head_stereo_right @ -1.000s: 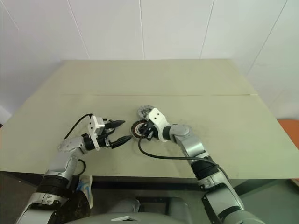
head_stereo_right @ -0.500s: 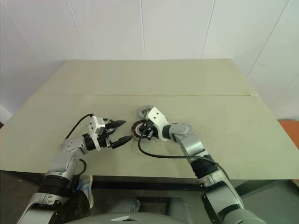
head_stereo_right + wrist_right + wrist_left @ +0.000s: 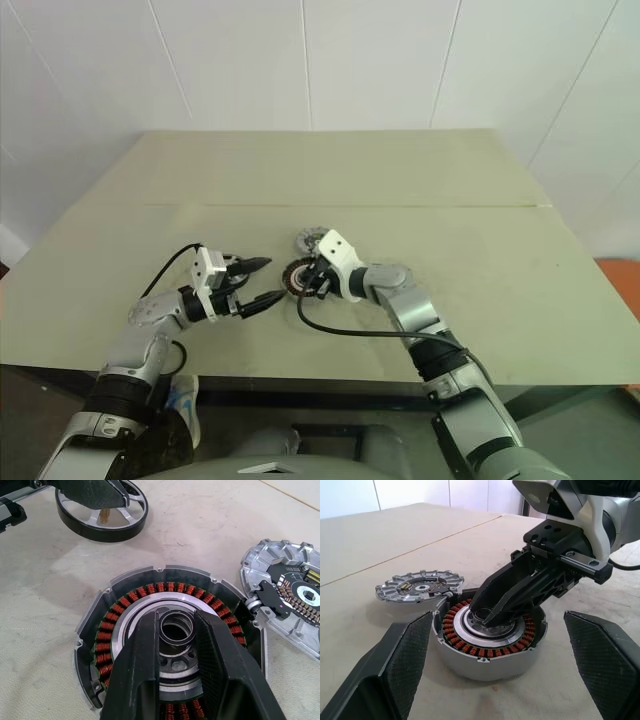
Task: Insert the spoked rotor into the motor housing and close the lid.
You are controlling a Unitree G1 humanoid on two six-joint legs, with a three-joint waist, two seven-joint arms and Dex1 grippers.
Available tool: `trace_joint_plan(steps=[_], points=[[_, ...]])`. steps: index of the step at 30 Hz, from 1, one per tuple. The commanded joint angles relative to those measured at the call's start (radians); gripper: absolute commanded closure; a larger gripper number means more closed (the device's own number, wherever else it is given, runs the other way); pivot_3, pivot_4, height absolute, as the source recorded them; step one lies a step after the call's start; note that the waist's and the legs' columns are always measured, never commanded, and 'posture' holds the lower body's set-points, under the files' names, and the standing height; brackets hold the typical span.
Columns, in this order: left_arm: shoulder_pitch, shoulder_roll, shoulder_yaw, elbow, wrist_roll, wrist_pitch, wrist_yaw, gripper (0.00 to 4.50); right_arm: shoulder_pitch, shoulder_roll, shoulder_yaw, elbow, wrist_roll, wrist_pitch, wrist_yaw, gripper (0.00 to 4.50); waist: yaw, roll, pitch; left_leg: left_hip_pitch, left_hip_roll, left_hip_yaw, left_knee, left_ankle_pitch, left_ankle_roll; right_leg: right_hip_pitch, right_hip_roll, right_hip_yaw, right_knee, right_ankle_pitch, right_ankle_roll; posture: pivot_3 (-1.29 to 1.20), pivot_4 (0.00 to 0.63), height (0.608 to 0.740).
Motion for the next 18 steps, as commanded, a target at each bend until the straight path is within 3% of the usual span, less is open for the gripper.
trace_joint_plan(steps=[1,18], points=[[-0.024,0.001,0.005,-0.016,-0.014,-0.013,-0.009,0.00,0.018,-0.018,0.014,0.048,-0.026,0.051,-0.009,3.84,-0.001,0.001,0.000,0.001,0.001,0.000,-0.001,0.000,0.000,0.002,0.000,0.000,-0.002,0.000,0.000,0.00,0.000,0.740],[-0.037,-0.008,0.005,0.011,-0.011,-0.022,-0.018,0.00,0.040,-0.040,0.038,0.022,-0.027,0.063,0.035,3.84,0.000,0.001,0.000,0.000,0.001,0.000,-0.002,-0.001,0.001,0.002,0.000,0.000,-0.006,0.000,0.000,0.00,0.000,0.740]])
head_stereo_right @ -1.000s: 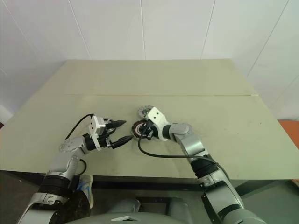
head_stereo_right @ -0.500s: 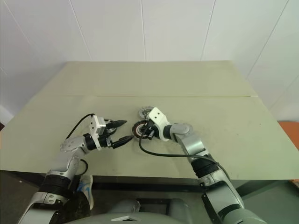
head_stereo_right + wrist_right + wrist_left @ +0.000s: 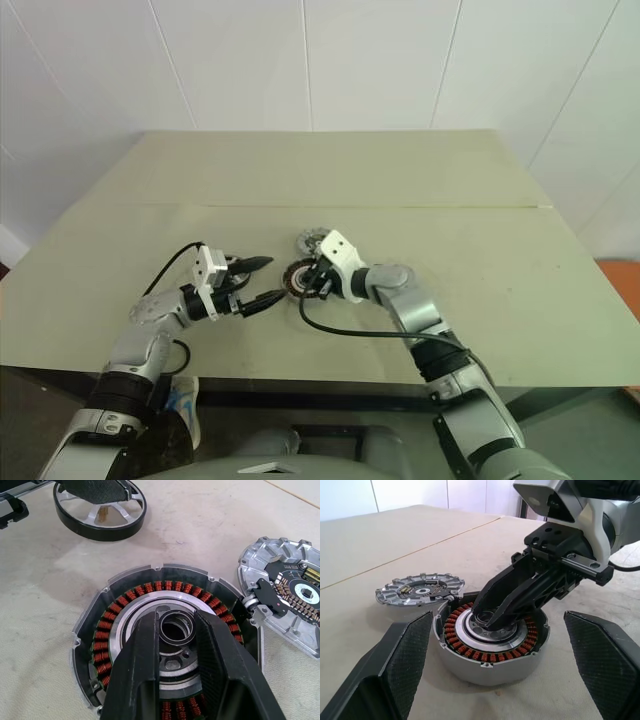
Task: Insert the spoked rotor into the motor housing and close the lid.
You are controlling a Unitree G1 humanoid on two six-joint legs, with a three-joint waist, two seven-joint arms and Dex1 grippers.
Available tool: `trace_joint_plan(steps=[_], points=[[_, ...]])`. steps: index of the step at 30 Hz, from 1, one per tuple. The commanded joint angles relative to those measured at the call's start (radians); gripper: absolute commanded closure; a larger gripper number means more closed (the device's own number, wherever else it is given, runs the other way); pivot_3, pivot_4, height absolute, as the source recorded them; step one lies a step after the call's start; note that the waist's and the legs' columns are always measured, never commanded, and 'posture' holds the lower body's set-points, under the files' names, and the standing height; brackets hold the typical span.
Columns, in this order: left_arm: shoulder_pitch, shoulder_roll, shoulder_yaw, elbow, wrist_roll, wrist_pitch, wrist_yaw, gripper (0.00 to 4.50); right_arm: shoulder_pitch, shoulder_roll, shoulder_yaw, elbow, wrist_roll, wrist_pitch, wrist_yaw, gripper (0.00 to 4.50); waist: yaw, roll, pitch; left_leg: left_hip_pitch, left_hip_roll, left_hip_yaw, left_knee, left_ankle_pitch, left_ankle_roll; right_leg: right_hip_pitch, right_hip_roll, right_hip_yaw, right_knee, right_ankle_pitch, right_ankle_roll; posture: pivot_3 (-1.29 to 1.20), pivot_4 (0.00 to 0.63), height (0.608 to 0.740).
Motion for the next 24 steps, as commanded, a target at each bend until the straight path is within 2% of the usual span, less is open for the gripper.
trace_joint_plan(steps=[1,24], points=[[-0.023,-0.001,0.006,-0.007,-0.011,-0.019,-0.007,0.00,0.033,-0.028,0.038,0.040,-0.028,0.051,0.014,3.84,0.000,0.000,0.000,0.000,0.000,0.000,0.000,0.000,0.000,0.000,0.000,0.000,0.000,0.000,0.000,0.00,0.000,0.740],[-0.022,0.005,0.006,0.006,-0.007,-0.028,-0.007,0.00,0.014,0.002,0.028,0.005,-0.009,0.052,0.022,3.84,-0.001,0.000,0.000,0.000,0.001,0.000,-0.004,0.000,0.000,-0.001,0.000,0.000,-0.003,0.000,0.000,0.00,0.000,0.740]])
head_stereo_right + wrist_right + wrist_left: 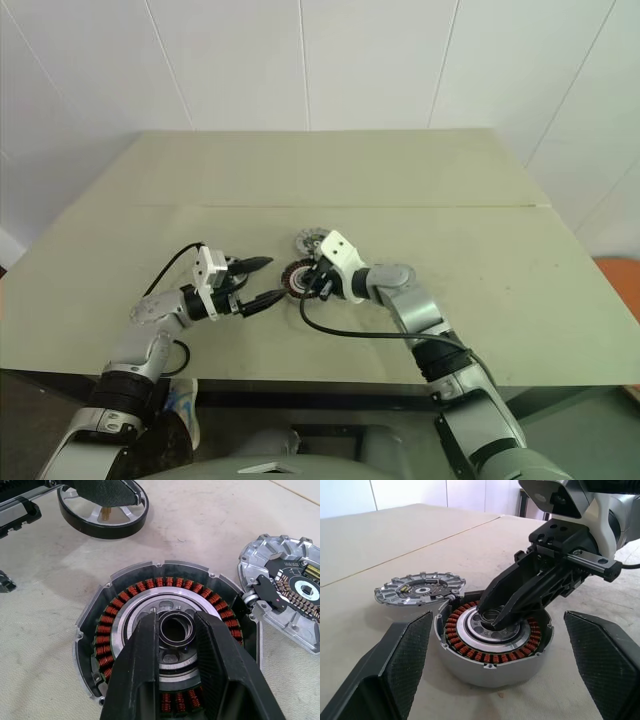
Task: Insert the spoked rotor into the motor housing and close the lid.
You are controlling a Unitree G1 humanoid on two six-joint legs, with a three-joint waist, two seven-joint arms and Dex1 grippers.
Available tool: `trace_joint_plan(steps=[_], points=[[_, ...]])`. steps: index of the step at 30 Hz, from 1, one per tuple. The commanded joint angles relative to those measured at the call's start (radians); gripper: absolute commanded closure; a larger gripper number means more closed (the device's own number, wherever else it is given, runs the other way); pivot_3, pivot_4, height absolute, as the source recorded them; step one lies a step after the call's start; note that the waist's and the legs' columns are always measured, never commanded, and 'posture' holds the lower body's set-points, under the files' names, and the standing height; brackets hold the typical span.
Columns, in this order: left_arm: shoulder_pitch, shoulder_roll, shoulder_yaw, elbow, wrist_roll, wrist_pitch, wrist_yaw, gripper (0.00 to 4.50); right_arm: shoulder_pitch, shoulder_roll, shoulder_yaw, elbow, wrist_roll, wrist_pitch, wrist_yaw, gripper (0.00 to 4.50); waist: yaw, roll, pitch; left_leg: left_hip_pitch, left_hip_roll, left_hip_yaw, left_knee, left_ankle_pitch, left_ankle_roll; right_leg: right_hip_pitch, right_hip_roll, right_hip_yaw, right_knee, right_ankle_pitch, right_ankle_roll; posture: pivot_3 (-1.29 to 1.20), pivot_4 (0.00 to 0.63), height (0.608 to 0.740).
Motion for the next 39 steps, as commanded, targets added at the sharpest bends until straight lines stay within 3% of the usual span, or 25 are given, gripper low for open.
trace_joint_plan(steps=[1,21,30,39], points=[[-0.016,0.006,0.006,-0.015,-0.008,-0.011,-0.005,0.00,0.016,0.000,0.029,0.021,-0.010,0.035,0.005,3.84,0.000,0.000,0.000,0.000,0.000,0.000,-0.001,0.000,0.000,0.000,0.000,0.000,0.000,0.000,0.000,0.00,0.000,0.740],[-0.013,0.008,0.001,-0.008,-0.002,-0.008,-0.005,0.00,-0.022,-0.020,-0.015,-0.103,0.049,0.035,0.058,3.84,0.000,0.000,0.003,-0.002,0.001,0.000,-0.007,0.001,0.001,-0.004,0.000,0.000,-0.003,0.002,0.004,0.00,0.000,0.740],[-0.011,0.005,-0.005,-0.008,0.001,-0.006,-0.004,0.00,-0.041,-0.041,-0.005,-0.169,0.048,0.028,0.078,3.84,0.000,-0.001,0.003,-0.015,0.001,0.000,-0.006,0.002,0.001,-0.019,0.000,0.000,-0.002,0.005,0.000,0.00,0.000,0.740],[-0.005,0.002,-0.011,-0.011,0.004,-0.003,-0.002,0.00,-0.063,-0.053,0.017,-0.145,0.002,0.062,0.037,3.84,0.000,-0.001,0.003,-0.017,0.000,0.000,-0.006,0.002,0.001,-0.020,0.000,0.000,-0.001,0.006,0.000,0.00,0.000,0.740]])
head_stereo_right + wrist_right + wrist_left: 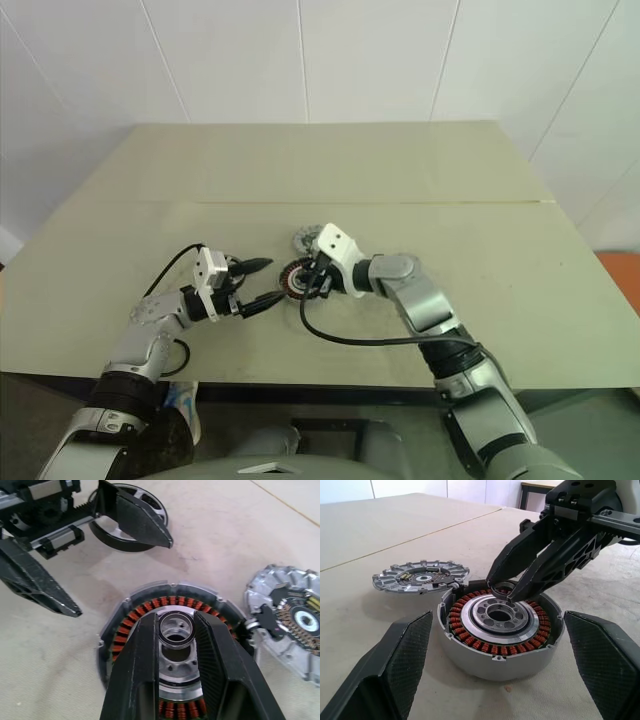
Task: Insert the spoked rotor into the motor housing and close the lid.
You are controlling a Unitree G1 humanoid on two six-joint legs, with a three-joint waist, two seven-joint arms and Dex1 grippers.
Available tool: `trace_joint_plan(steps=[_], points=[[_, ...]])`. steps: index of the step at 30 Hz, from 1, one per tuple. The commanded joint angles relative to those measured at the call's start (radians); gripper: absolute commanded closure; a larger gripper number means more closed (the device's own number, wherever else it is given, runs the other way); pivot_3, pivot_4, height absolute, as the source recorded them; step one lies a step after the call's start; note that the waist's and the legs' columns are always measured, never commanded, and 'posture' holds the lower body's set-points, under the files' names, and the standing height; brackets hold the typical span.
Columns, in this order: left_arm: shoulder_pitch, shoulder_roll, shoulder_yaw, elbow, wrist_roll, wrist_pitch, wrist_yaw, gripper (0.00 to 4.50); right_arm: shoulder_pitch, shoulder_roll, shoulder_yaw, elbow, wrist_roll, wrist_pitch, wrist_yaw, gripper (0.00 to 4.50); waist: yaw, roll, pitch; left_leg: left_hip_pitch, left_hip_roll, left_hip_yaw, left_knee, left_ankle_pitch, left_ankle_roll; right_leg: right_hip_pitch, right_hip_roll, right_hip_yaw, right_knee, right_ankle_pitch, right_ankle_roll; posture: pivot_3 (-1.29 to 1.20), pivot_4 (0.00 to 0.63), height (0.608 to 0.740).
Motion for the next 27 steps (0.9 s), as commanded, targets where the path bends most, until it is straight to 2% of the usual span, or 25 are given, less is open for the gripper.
trace_joint_plan(steps=[1,27], points=[[-0.005,0.001,-0.007,-0.018,0.002,-0.005,-0.002,0.00,-0.036,0.003,-0.001,-0.009,-0.011,0.009,-0.021,3.84,0.000,0.000,0.000,0.000,0.000,0.000,0.000,0.000,0.000,0.000,0.000,0.000,0.000,0.000,0.000,0.00,0.000,0.740],[-0.006,0.003,-0.006,-0.009,0.004,-0.011,-0.002,0.00,-0.017,0.032,0.012,0.002,0.010,0.060,-0.032,3.84,-0.001,0.000,0.000,0.000,0.000,0.000,0.001,0.000,0.000,0.000,0.000,0.000,0.001,0.001,-0.001,0.00,0.000,0.740]])
